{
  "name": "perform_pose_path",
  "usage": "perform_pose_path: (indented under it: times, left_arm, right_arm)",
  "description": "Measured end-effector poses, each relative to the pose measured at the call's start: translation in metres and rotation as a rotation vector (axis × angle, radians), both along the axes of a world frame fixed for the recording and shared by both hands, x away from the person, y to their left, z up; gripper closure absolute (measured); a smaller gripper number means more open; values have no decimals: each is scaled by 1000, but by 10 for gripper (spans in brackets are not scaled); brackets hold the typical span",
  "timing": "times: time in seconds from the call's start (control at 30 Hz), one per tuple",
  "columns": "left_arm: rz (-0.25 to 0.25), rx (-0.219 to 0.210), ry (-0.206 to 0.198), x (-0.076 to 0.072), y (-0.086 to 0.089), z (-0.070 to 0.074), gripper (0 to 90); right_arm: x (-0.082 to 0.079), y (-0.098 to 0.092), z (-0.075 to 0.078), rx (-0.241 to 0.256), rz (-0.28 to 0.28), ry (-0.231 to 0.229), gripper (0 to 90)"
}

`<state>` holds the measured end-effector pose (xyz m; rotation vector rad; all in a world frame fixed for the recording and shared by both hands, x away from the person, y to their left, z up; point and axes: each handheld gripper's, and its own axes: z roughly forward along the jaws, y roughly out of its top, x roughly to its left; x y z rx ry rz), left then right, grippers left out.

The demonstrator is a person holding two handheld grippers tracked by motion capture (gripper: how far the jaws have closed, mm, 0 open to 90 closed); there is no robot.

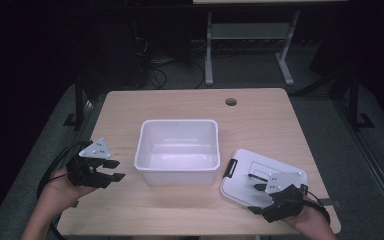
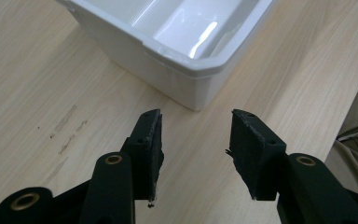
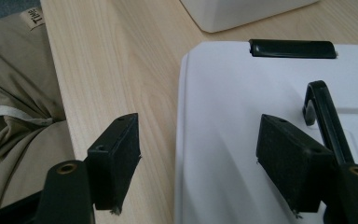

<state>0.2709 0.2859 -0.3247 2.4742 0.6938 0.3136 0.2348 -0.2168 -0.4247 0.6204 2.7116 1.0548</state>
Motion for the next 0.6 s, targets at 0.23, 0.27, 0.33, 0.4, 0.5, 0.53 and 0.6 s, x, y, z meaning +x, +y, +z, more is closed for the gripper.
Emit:
perform_pose_path:
  times: [0.23, 0.27, 0.33, 0.4, 0.5, 0.53, 0.6]
  left_arm:
    - [16, -8, -3, -5, 5, -10, 507]
    - [16, -5, -3, -5, 5, -12, 506]
    - [19, -6, 1, -6, 7, -16, 504]
    - [28, -13, 5, -8, 8, -20, 498]
    - [38, -18, 7, -10, 11, -26, 492]
    - [42, -20, 5, -12, 12, -29, 489]
    - [49, -15, 1, -14, 12, -32, 478]
  right_arm:
    - [0, 0, -1, -2, 0, 4, 296]
    - [0, 1, -1, -2, 1, 2, 296]
    - [0, 1, 0, -4, 2, 2, 296]
    - [0, 1, 0, -4, 3, 2, 296]
    - [-1, 1, 0, -2, 1, 0, 296]
    - [-1, 0, 0, -2, 0, 3, 296]
    - [-1, 0, 0, -3, -6, 9, 296]
